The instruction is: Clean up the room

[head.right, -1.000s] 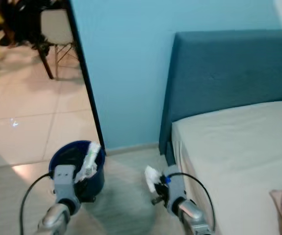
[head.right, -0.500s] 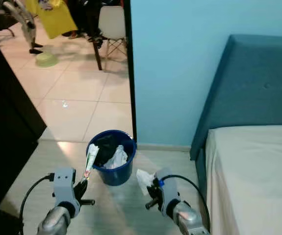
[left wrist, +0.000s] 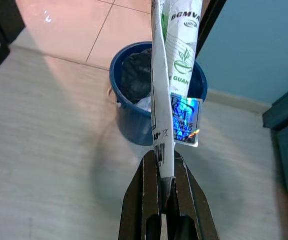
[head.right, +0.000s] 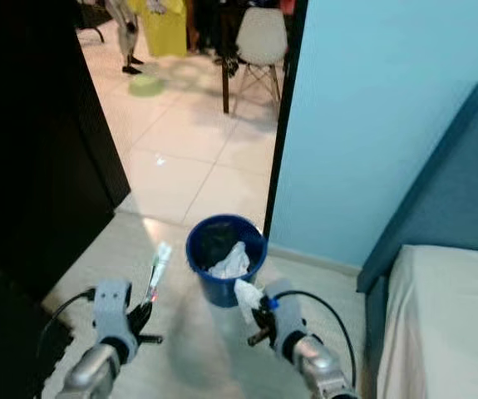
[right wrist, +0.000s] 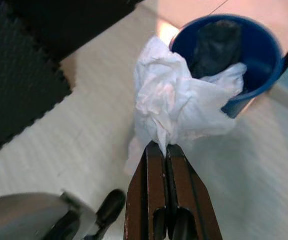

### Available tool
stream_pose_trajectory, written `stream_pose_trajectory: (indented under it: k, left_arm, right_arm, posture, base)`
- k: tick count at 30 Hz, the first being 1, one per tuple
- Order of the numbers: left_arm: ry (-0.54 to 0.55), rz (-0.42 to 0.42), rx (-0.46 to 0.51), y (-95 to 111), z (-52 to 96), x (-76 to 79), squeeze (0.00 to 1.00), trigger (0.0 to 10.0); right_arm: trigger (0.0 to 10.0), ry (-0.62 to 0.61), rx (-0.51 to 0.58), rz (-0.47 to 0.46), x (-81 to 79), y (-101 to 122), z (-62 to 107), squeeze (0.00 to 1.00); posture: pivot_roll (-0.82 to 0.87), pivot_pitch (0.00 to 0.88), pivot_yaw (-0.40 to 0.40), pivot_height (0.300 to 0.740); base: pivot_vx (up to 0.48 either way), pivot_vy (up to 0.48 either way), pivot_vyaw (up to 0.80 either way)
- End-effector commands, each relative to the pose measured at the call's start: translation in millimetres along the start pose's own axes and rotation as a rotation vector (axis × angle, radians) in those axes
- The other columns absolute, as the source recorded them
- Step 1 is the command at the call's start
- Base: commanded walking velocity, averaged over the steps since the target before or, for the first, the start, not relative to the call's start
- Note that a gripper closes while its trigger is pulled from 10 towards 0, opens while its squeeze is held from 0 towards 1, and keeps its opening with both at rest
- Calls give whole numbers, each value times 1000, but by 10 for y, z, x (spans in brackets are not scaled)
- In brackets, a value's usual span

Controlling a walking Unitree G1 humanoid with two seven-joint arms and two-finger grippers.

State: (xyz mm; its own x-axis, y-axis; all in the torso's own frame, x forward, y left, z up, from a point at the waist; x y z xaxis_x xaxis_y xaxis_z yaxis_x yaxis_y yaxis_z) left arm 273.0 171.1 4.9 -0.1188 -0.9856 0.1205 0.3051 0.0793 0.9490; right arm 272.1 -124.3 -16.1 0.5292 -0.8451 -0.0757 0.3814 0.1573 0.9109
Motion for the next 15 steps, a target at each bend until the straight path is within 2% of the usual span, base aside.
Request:
stream_pose_trajectory:
  k: [1,15]
  left_arm:
    - [-7,6,-28,-39,-4,4,0,10000]
    - [-49,-4,-73,-15,-104,39,0,10000]
  right_arm:
    - [10000,-18,-36,-10,29,-96,51,0]
    - [10000,-10,-16,-7,7,-74,42,0]
  posture:
    - [-58,133,-68,740]
    - [-62,138,-61,740]
  base:
    - [296,0,0]
    - [336,0,0]
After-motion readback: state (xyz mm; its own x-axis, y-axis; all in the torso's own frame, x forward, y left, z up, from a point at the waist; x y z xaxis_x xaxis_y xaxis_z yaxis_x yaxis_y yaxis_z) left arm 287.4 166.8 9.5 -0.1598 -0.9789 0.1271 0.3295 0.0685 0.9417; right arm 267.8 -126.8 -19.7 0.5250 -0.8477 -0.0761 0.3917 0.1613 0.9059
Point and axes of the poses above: a point about 5 cm out from each wrist's last joint towards the gripper, its own z axis pointing back from the gripper into the wrist, its own y axis along the axis of the wrist's last joint, x = y × z, the point moved 1 cm from there along -z, pointing out of the wrist towards the gripper
